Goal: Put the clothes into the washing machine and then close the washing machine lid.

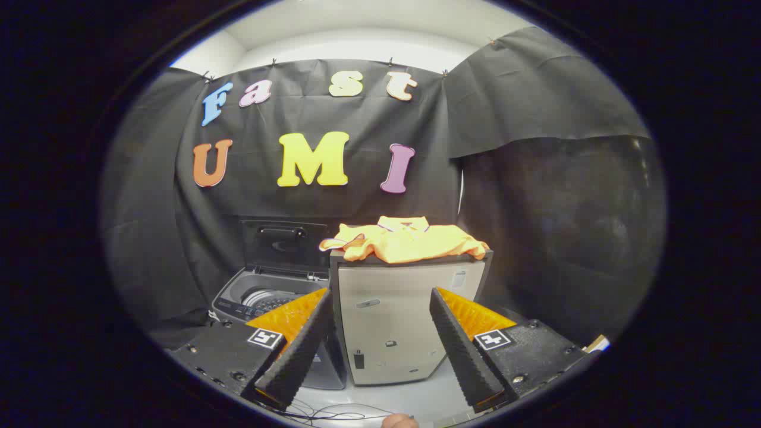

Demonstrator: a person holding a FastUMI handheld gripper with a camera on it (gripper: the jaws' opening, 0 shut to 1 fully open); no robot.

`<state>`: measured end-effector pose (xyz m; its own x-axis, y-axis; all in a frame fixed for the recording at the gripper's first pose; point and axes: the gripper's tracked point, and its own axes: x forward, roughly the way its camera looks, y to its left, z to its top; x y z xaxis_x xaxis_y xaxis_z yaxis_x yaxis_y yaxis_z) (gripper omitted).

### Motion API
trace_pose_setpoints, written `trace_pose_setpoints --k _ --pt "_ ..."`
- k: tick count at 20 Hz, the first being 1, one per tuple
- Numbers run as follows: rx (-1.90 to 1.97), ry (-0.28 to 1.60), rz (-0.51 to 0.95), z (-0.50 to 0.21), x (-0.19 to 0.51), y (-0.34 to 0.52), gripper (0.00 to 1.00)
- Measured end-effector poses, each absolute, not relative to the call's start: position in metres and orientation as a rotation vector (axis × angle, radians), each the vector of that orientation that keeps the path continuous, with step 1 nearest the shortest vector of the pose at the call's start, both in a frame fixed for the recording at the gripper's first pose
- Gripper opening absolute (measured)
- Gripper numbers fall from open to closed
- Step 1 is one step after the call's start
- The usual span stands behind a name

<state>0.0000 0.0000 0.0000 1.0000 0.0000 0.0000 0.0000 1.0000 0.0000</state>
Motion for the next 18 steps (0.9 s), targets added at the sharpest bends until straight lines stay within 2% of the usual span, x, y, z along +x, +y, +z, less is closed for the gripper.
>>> trace_pose_setpoints --k 18 --pt "-0.058 0.000 0.038 0.011 -0.011 0.015 1.00"
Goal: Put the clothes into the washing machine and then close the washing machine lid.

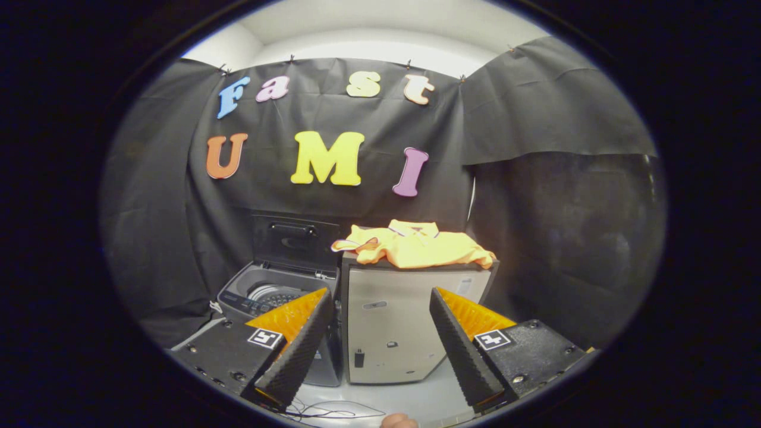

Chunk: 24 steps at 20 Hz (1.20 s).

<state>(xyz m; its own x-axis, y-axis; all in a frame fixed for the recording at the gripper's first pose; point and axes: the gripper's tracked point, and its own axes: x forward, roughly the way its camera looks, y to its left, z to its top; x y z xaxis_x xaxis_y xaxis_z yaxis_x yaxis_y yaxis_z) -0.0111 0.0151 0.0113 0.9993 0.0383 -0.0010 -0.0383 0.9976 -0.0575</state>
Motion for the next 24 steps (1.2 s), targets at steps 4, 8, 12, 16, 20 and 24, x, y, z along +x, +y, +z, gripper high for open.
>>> trace_pose_setpoints --k 4,8,12,16,20,24 --pt "-0.064 -0.007 0.049 0.017 -0.010 0.023 1.00" --pt "-0.051 -0.019 0.043 0.019 -0.017 0.024 1.00" --pt "-0.055 -0.022 0.044 0.019 -0.020 0.028 1.00" --pt "-0.031 -0.030 0.049 0.025 -0.019 0.032 1.00" --pt "-0.054 -0.051 0.039 0.035 -0.010 0.029 1.00" --pt "-0.044 -0.055 0.044 0.043 -0.004 0.026 1.00"
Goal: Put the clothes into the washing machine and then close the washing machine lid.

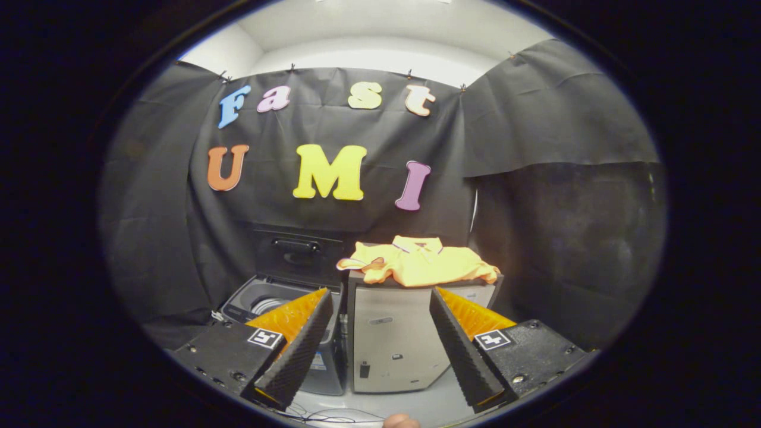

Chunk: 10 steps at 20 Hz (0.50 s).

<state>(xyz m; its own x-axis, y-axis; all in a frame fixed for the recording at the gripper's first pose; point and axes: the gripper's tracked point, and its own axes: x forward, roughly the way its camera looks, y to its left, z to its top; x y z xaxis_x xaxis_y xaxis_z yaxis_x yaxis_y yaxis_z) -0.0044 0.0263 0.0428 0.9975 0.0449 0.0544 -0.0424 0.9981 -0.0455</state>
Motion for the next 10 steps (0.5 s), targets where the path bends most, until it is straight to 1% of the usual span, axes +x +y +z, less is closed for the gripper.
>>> trace_pose_setpoints --k 5,10 --pt "-0.039 -0.055 0.066 0.059 0.010 0.029 1.00" --pt "-0.017 -0.068 0.047 0.089 0.046 0.015 1.00"
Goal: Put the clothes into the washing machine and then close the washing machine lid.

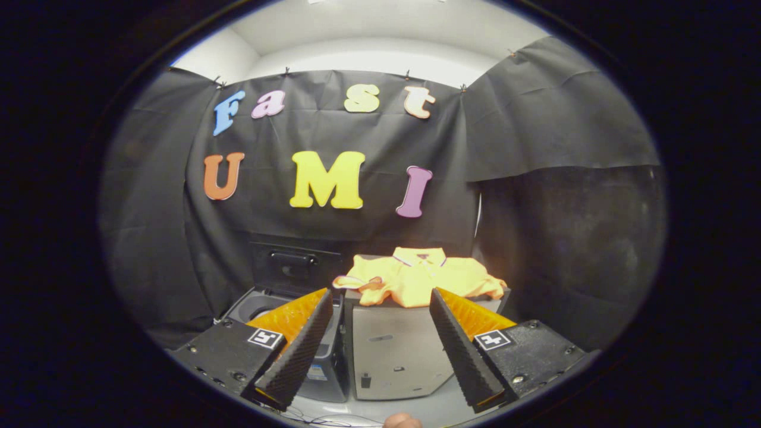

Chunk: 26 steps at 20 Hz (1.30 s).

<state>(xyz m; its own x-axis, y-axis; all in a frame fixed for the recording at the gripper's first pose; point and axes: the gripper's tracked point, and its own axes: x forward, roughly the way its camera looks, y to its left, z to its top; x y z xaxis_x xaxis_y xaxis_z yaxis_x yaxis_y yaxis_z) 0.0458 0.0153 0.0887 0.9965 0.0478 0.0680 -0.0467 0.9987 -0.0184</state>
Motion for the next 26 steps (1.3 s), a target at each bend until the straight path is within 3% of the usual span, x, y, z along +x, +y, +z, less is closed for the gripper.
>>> trace_pose_setpoints --k 11,18,26 --pt "0.013 0.096 0.076 0.160 0.228 -0.055 1.00" --pt "-0.051 0.307 0.081 0.121 0.329 -0.068 1.00" --pt "-0.099 0.468 0.063 0.070 0.383 -0.090 1.00"
